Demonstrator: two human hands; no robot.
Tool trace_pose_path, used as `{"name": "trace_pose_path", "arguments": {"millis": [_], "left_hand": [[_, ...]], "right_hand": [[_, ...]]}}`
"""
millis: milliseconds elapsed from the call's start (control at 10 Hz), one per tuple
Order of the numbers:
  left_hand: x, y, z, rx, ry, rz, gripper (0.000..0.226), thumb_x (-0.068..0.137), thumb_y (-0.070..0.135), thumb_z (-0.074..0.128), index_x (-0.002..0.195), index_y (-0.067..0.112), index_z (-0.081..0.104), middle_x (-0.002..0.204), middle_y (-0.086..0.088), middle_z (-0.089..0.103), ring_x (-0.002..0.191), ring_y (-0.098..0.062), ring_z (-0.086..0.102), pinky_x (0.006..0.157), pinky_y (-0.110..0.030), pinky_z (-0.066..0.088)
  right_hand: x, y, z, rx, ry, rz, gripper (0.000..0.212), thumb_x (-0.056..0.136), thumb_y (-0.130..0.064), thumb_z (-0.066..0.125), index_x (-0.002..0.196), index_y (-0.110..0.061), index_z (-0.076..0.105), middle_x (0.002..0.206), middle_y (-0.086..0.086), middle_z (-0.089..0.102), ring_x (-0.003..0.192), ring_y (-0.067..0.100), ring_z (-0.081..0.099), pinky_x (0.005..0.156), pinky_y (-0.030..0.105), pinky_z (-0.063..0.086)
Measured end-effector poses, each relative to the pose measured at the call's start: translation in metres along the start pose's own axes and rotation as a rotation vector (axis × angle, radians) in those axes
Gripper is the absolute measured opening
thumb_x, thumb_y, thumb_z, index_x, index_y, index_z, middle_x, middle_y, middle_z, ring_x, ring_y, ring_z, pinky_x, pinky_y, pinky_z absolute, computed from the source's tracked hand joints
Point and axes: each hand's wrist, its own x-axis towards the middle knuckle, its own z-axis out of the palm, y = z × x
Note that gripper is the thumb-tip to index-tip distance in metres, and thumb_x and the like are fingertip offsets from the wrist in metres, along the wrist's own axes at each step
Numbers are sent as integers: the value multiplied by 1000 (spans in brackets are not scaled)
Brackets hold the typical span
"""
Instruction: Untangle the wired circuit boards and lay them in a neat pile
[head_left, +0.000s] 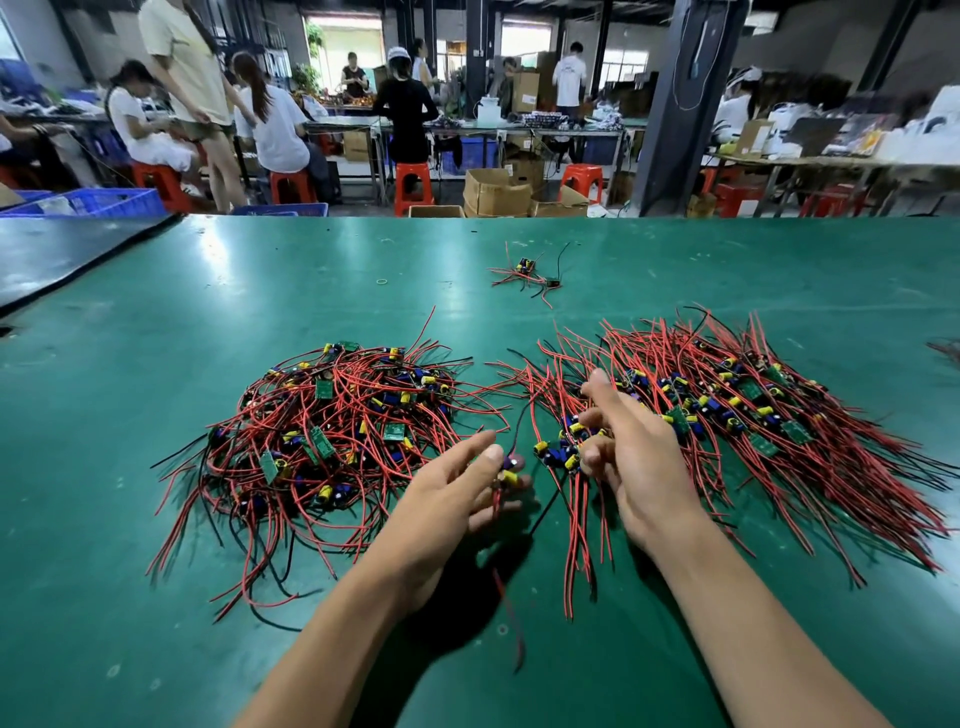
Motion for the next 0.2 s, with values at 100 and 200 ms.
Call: {"name": "trace_pose_path", "arguments": {"millis": [100, 200], "left_hand": [[-1, -6, 4, 227, -95, 45, 58, 99, 14, 53, 149, 33, 31, 142, 9, 48, 133, -14, 48, 113, -32, 37], [-3, -13, 5, 333, -106, 117, 64, 99, 5, 51, 150, 34, 26, 157, -2, 32, 144, -18, 32, 120, -36, 24]], "right_hand": [[-11, 1, 10, -190, -11, -162, 17, 94, -35, 66, 99, -20, 71, 75, -12, 66, 47, 6, 48, 48, 18, 42], [-15, -16, 7, -167, 7, -294, 15, 96, -29, 65, 99, -17, 71, 76, -12, 67, 51, 7, 49, 52, 18, 42]]}}
